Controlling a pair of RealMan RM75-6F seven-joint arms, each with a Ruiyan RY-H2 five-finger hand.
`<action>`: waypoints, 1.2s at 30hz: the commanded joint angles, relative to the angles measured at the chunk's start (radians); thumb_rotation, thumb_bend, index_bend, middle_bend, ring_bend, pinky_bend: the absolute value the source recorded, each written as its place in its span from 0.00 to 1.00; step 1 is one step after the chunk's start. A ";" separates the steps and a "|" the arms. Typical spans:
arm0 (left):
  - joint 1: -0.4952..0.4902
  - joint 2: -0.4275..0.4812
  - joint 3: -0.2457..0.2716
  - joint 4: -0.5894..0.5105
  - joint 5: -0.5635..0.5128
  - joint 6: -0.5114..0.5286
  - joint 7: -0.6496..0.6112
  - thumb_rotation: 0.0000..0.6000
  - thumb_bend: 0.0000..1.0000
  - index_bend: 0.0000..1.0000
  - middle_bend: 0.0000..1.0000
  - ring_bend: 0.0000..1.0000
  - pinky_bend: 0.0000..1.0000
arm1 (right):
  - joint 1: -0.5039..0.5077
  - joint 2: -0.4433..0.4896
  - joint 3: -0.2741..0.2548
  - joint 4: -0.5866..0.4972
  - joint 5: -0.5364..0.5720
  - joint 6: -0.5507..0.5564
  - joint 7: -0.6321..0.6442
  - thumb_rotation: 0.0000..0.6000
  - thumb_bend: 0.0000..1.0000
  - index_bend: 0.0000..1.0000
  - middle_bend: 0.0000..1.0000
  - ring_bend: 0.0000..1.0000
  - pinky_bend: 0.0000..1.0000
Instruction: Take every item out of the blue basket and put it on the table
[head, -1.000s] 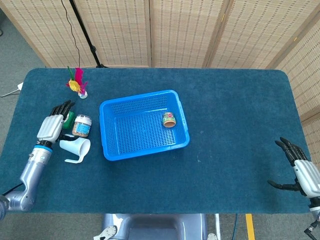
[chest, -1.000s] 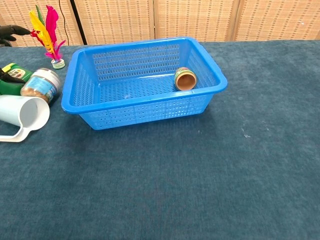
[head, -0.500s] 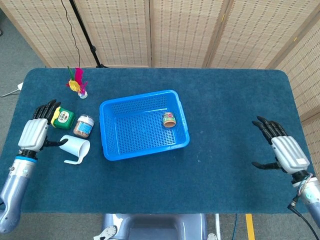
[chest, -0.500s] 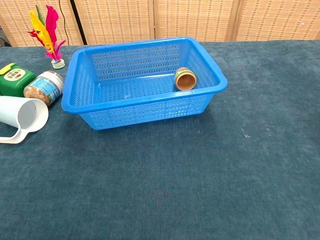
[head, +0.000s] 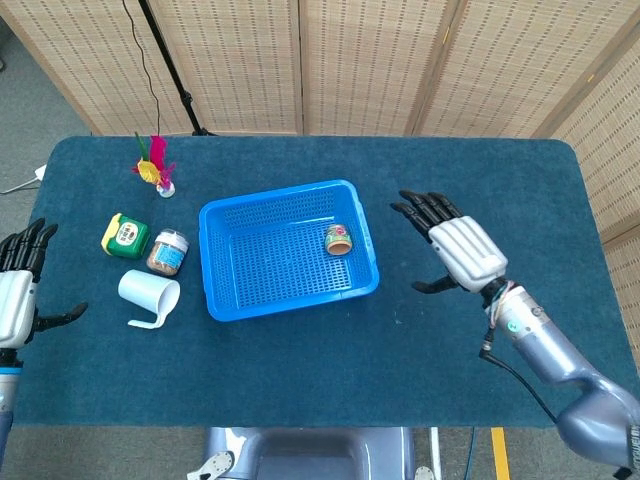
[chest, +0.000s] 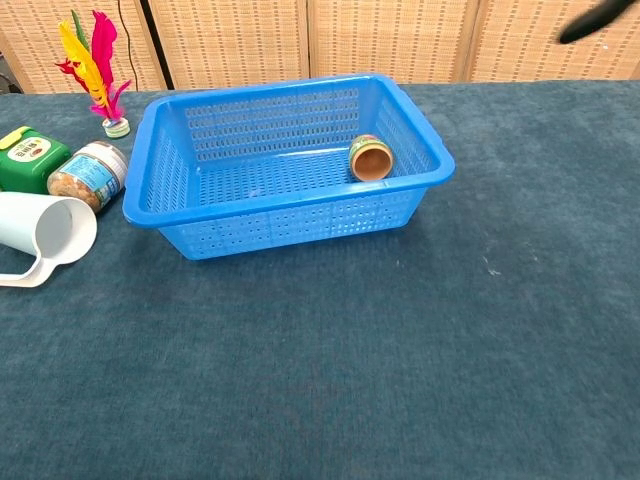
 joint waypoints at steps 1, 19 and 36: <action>0.020 0.011 0.004 -0.023 0.014 0.025 0.006 1.00 0.06 0.00 0.00 0.00 0.00 | 0.100 -0.152 0.037 0.099 0.076 -0.043 -0.067 1.00 0.00 0.01 0.00 0.00 0.01; 0.042 0.029 -0.014 -0.029 0.014 0.001 -0.036 1.00 0.06 0.00 0.00 0.00 0.00 | 0.365 -0.691 0.004 0.717 0.259 -0.108 -0.295 1.00 0.00 0.22 0.20 0.16 0.10; 0.037 0.032 -0.029 -0.030 0.002 -0.047 -0.037 1.00 0.06 0.00 0.00 0.00 0.00 | 0.388 -0.849 -0.064 0.923 0.166 -0.099 -0.326 1.00 0.00 0.23 0.22 0.19 0.13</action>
